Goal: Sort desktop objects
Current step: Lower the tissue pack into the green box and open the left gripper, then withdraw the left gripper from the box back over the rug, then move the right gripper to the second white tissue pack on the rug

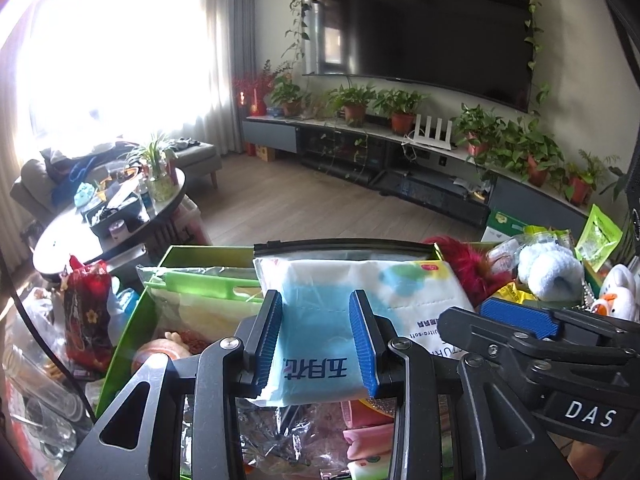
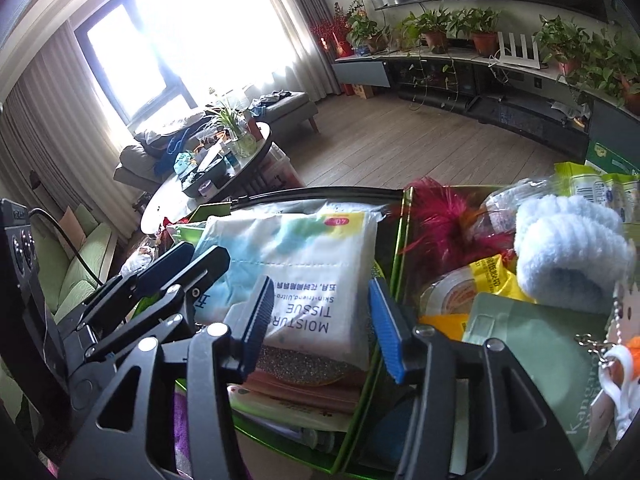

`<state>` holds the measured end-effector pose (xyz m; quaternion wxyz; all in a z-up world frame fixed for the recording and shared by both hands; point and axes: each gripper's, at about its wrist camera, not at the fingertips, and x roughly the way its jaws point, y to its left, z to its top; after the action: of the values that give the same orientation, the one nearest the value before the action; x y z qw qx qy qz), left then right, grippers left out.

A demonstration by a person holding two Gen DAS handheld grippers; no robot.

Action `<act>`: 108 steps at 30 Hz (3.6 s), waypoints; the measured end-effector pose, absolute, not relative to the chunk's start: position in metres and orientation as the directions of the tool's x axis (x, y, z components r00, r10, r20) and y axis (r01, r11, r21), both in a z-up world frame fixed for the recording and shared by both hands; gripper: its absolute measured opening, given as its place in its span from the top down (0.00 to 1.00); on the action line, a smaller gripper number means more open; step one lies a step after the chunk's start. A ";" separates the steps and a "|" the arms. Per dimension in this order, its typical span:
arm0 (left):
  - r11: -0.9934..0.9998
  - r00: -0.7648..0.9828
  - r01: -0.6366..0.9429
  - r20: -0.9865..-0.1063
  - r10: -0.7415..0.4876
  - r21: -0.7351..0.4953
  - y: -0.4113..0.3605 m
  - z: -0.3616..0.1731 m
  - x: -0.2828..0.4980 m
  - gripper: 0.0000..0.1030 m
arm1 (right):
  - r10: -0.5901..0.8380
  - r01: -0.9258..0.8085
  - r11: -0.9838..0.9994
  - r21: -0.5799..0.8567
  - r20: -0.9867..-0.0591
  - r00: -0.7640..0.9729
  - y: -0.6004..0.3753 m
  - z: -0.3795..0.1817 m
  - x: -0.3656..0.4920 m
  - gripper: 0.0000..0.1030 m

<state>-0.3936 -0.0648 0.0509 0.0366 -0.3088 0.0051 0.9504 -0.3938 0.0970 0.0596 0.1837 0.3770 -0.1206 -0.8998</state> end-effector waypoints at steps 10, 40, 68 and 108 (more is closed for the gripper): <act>-0.996 -0.839 -0.049 -0.538 0.081 -0.074 -0.086 0.075 -0.380 0.47 | -0.409 0.270 -0.912 0.309 -0.626 -0.664 0.097 0.076 -0.377 0.50; -0.998 -0.886 -0.001 -0.464 0.027 -0.057 -0.084 0.127 -0.249 0.44 | -0.451 0.381 -0.891 0.246 -0.572 -0.685 0.088 0.137 -0.248 0.48; -0.990 -0.869 -0.124 -0.473 0.143 -0.070 -0.019 0.124 -0.144 0.44 | -0.404 0.348 -0.913 0.210 -0.571 -0.715 0.137 0.128 -0.135 0.47; -0.977 -0.795 -0.213 -0.576 0.188 -0.025 0.067 0.053 -0.093 0.44 | -0.277 0.202 -0.961 0.189 -0.625 -0.730 0.233 0.048 -0.066 0.40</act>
<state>-0.0925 0.0675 0.0534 0.1057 -0.3018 0.0207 0.9473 -0.0659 0.2331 0.0483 0.1290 0.3442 -0.0541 -0.9284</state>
